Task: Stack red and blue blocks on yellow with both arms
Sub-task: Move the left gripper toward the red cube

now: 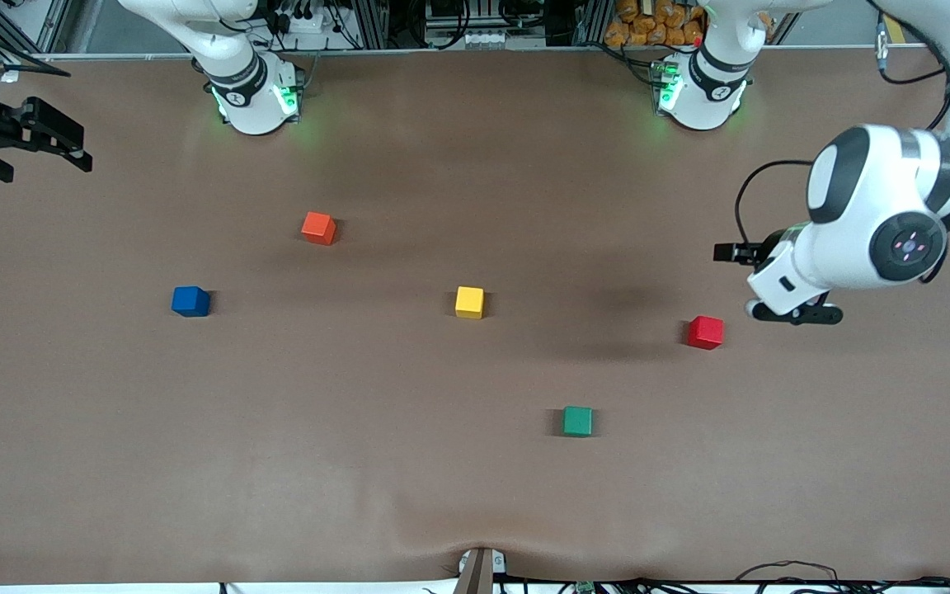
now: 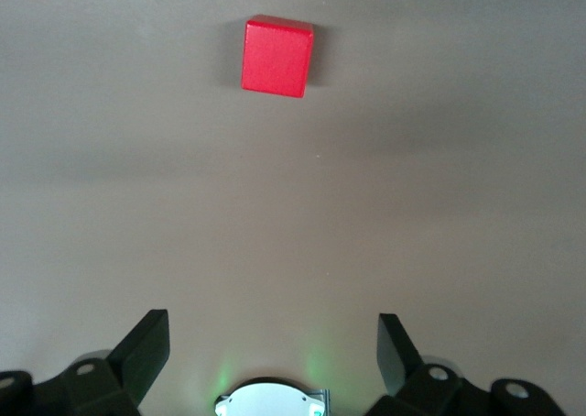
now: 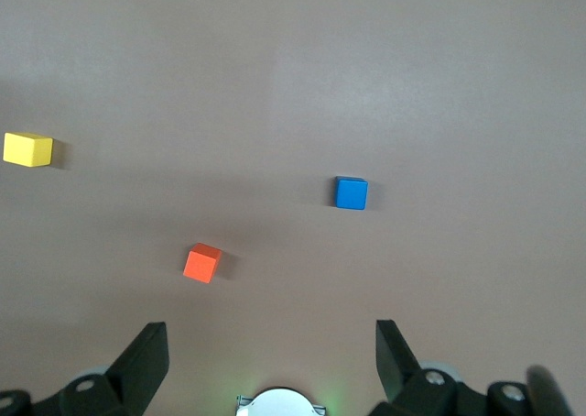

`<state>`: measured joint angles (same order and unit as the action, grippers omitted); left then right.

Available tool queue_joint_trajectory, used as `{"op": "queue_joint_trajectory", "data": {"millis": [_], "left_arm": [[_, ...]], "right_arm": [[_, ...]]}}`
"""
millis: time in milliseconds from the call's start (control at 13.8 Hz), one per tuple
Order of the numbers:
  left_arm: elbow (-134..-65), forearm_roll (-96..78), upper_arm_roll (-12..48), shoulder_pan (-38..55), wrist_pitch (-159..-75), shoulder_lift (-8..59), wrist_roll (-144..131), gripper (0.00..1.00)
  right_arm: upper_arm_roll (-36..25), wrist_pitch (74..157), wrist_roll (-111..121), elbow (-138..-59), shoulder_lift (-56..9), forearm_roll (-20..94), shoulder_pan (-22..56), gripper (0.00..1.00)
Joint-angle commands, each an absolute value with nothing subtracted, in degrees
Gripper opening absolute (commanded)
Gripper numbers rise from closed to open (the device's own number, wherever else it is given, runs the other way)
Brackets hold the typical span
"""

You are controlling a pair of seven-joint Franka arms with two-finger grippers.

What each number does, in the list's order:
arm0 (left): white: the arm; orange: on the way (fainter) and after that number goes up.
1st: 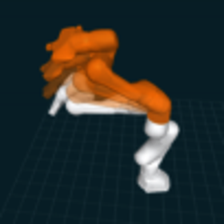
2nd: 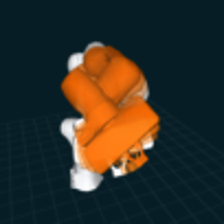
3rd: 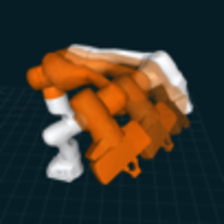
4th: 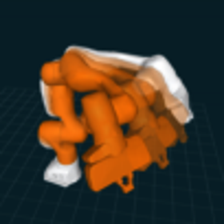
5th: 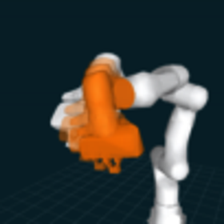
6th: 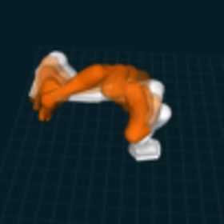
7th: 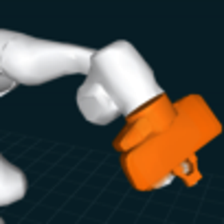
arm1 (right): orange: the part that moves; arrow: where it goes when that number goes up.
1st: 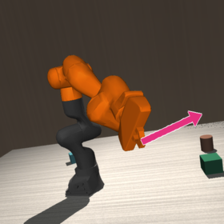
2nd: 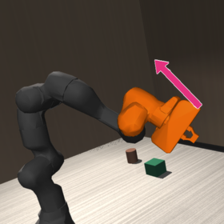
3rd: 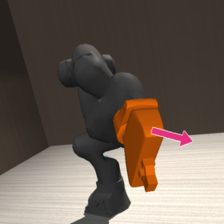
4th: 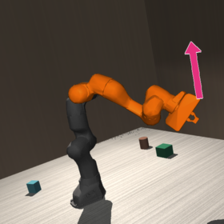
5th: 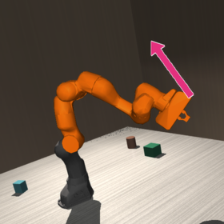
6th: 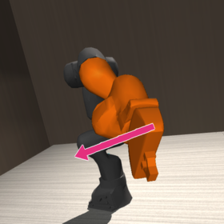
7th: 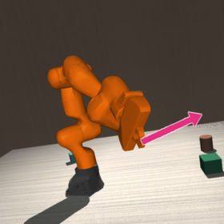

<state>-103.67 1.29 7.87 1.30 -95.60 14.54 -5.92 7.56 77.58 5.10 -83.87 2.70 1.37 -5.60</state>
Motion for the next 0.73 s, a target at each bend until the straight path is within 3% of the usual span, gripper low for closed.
{"op": "queue_joint_trajectory", "data": {"millis": [0,653], "left_arm": [[-102.92,0.53,8.09,0.97,-96.32,17.3,-6.86,1.0],[-103.45,0.7,8.09,2.72,-105.2,23.73,-14.67,1.0]], "right_arm": [[8.35,76.9,4.75,-83.06,2.37,2.2,-7.38,1.0],[8.35,77.08,4.75,-82.97,1.58,2.46,-7.38,1.0]]}}
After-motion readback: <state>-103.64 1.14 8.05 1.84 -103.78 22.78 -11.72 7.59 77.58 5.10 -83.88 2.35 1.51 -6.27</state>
